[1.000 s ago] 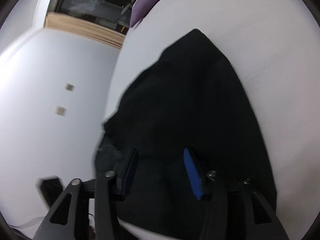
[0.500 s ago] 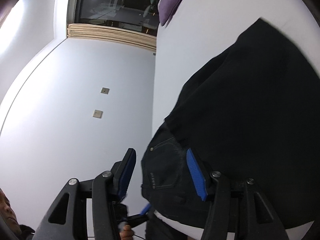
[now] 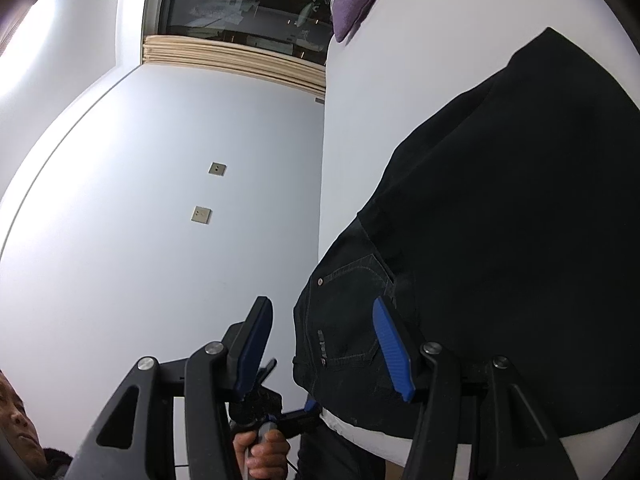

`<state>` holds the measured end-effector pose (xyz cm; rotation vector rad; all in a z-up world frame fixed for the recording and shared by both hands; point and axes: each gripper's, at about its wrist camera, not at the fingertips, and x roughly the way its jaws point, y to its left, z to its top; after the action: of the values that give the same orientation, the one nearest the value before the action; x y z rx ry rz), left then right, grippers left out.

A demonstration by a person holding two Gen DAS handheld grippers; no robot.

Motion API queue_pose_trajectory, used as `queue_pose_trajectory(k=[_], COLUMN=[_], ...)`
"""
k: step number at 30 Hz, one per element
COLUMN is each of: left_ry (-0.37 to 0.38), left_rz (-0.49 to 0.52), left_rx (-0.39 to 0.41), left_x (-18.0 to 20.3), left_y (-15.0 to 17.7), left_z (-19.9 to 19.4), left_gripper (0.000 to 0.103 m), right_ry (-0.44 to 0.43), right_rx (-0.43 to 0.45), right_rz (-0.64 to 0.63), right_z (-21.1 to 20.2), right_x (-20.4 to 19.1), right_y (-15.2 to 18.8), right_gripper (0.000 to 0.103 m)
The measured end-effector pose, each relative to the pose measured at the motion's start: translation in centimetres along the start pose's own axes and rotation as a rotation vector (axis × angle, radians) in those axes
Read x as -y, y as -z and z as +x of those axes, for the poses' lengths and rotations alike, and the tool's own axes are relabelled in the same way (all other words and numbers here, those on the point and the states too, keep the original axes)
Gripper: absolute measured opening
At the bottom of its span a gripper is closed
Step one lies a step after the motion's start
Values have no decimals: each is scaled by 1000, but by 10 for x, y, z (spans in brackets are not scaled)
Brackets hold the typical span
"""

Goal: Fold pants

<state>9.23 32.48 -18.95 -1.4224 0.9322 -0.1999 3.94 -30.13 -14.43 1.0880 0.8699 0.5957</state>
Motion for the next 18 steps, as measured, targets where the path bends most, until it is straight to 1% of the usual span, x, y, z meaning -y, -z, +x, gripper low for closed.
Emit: queue_pose_trajectory(k=[2,4,5,6,7,8,9,11,14,18], left_ry=[-2,-10,-12,-14,-17,-21,-27,-40,-73,-101], left_rz=[-11,-17,-25,-30,-32,-28,-21,3,69,151], left_rx=[-2,-1,1,2,4,4,2,6,18,39], left_x=[-1,-2,-3,-4,-5,-6,-6,-2,9,26], left_y=[-4,-3,-4,0,0,0,0,2,6,12], left_z=[-2,-4,-5,-7,-8,-9,-10,-12,-16,-20], left_gripper=[88,73,69,60,49,43,33,32,29,24], right_ry=[4,9,14,24,36,57,71,103,146,182], right_rx=[5,11,10,2,-11,-34,-50,-89,-139,-210], right_rz=[-4,-11,-11,-10,-10,-18,-27,-52,-84,-99], right_z=[-3,-4,0,3,7,14,19,33,54,82], right_x=[-3,-3,-3,-2,-2,-1,-2,-3,-4,-1], right_y=[0,-4,-6,-8,-9,-12,-13,-15,-19,-25], right_gripper=[56,55,54,51,50,48,47,46,45,38])
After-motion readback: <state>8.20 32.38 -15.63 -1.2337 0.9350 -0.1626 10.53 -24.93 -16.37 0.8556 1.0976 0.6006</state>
